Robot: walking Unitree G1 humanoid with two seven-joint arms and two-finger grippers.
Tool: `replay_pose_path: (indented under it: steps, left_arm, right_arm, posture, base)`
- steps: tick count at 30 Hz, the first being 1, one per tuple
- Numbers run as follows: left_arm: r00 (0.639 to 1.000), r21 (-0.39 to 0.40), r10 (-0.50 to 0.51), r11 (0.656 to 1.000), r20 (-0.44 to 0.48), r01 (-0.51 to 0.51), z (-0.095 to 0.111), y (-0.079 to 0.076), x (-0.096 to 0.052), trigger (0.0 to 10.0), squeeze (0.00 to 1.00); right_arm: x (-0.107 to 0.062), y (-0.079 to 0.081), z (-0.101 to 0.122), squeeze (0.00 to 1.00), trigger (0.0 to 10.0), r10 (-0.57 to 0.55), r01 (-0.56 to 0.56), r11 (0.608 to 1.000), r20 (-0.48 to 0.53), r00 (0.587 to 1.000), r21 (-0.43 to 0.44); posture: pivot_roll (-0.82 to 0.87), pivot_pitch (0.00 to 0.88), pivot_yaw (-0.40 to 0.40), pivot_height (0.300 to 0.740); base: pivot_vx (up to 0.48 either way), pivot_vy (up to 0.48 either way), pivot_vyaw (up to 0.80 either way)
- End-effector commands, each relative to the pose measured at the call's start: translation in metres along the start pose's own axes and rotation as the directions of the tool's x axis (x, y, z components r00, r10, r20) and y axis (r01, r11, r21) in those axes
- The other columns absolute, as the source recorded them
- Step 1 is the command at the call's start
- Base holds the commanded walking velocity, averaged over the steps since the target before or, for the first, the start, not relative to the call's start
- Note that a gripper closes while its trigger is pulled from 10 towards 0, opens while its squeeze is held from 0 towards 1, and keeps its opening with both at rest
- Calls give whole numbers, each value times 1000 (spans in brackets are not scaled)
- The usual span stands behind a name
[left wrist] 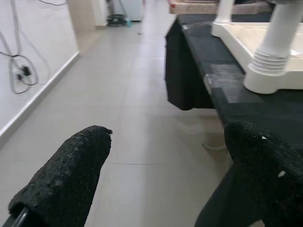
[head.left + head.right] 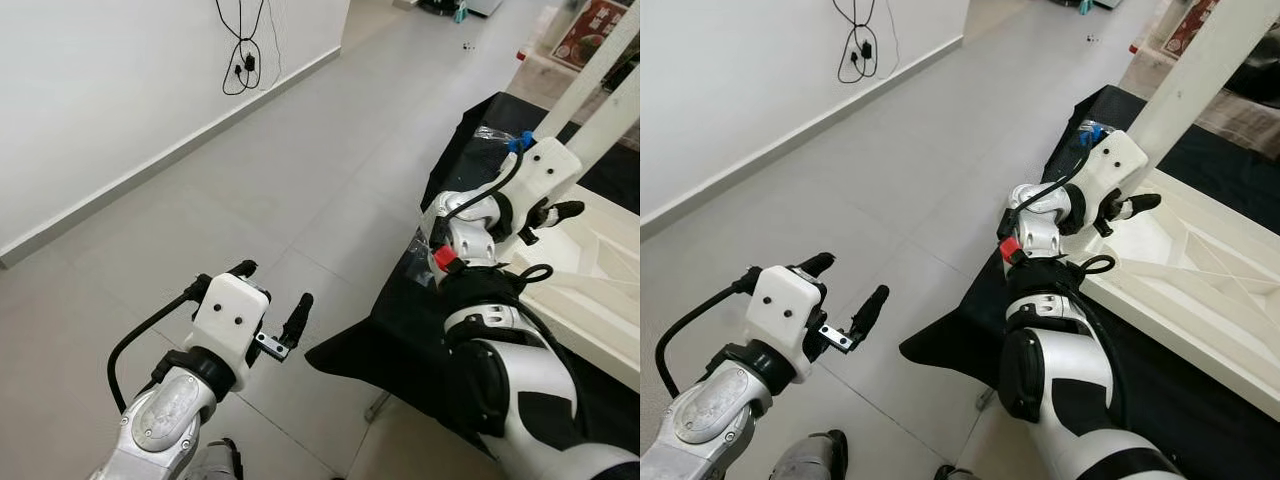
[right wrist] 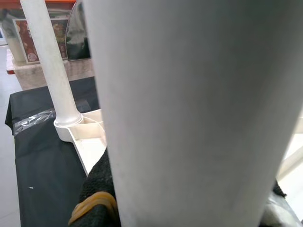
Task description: Building children table
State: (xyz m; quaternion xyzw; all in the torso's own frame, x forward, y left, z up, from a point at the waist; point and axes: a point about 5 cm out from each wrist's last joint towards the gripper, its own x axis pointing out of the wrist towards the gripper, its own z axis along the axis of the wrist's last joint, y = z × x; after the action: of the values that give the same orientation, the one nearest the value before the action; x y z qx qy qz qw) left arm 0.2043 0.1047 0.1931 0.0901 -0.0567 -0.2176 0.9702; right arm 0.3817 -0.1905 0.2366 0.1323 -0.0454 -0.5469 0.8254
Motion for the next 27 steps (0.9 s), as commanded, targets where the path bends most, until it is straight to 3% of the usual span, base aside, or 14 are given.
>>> replay_pose_path:
  steps: [1, 6, 21, 22, 27]
  left_arm:
    - [1000, -15, -29, 999, -1, 29, -1, -5, 0, 10000, 0]
    - [999, -17, -33, 999, -4, 33, -2, -8, -2, 10000, 0]
    - [1000, -17, -31, 999, -3, 30, -2, -9, -2, 10000, 0]
    - [1000, -12, -29, 1000, -3, 29, -3, -8, -2, 10000, 0]
    - [1000, -10, -28, 1000, -4, 28, -3, -8, -2, 10000, 0]
  right_arm:
    - [3, -15, -37, 0, 10000, -30, 19, 997, -147, 989, -78]
    - [-15, -5, -42, 0, 10000, 54, -68, 995, -158, 986, -78]
    - [-19, 1, -32, 0, 10000, 98, -105, 993, -123, 988, -59]
    - [-18, 11, -9, 0, 10000, 120, -121, 993, -76, 990, 0]
    - [-18, 18, 11, 0, 10000, 140, -139, 990, -27, 990, 40]
  posture:
    - [167, 201, -117, 740]
    - [171, 194, -114, 740]
    - [170, 190, -117, 740]
    - [171, 191, -117, 740]
    - [171, 191, -121, 740]
  base:
    - [0, 0, 0]
    - [0, 0, 0]
    - [0, 0, 0]
    - [0, 0, 0]
    - [0, 0, 0]
